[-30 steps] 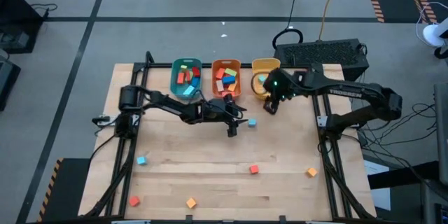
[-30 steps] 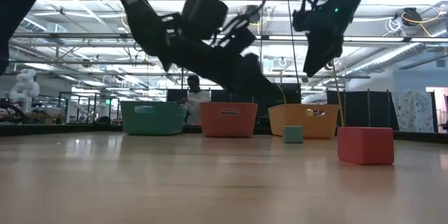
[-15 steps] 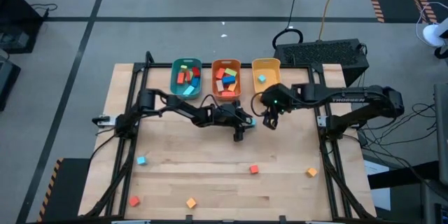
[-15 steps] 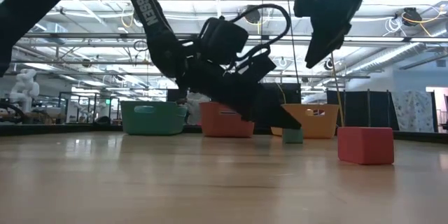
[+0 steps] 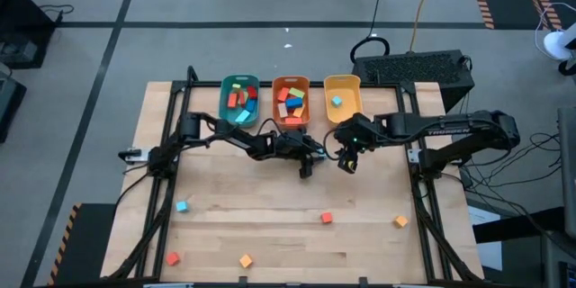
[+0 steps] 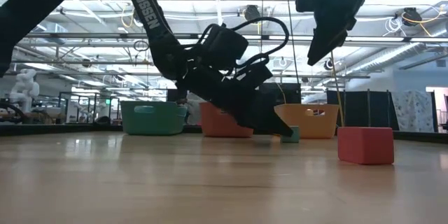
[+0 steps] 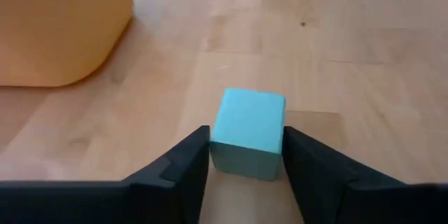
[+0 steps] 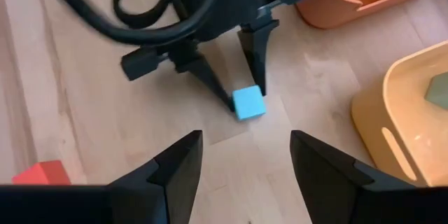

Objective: Sort blocks by size
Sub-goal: Put the right blue cube block into the yellow bin

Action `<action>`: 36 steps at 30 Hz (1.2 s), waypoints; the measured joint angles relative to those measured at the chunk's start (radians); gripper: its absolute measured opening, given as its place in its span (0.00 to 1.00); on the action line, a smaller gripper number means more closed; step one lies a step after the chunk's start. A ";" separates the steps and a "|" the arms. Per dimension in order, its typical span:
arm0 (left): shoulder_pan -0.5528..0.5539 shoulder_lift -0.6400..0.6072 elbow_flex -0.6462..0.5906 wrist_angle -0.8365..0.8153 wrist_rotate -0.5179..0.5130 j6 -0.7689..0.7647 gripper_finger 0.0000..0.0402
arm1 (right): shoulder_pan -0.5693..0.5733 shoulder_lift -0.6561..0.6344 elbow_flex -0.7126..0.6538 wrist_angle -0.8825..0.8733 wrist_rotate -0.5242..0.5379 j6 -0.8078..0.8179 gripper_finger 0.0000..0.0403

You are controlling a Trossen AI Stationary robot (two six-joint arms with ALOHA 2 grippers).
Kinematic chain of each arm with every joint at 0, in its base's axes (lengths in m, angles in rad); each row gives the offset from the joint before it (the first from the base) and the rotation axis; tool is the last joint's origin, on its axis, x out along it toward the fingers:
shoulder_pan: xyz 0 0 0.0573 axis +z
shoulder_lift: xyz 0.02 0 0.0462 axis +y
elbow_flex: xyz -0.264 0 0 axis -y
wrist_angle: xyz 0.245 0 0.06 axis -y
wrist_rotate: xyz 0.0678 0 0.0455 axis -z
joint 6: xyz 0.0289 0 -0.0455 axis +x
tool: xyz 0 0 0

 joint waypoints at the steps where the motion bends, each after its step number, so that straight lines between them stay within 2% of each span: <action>1: 0.002 0.000 0.000 0.000 0.005 0.000 0.40 | 0.005 0.000 0.000 0.000 0.000 0.000 0.50; 4: 0.001 0.000 0.000 0.000 0.029 0.000 0.33 | 0.016 0.000 0.000 0.000 0.000 0.000 0.50; 8: 0.000 0.000 0.000 0.001 0.033 -0.009 0.33 | 0.036 0.002 0.000 0.000 0.005 -0.021 0.50; 14: 0.004 -0.019 0.000 0.024 0.034 -0.115 0.33 | 0.080 0.039 0.000 -0.025 0.051 -0.069 0.50; 17: 0.010 -0.055 0.000 0.029 0.065 -0.177 0.33 | 0.108 0.060 0.000 -0.037 0.063 -0.097 0.50; 26: 0.031 -0.125 0.000 0.037 0.236 -0.387 0.33 | 0.219 0.090 0.000 -0.033 0.350 -0.246 0.50; 36: 0.034 -0.123 0.000 0.123 0.319 -0.540 0.33 | 0.316 0.110 0.000 0.008 0.366 -0.397 0.51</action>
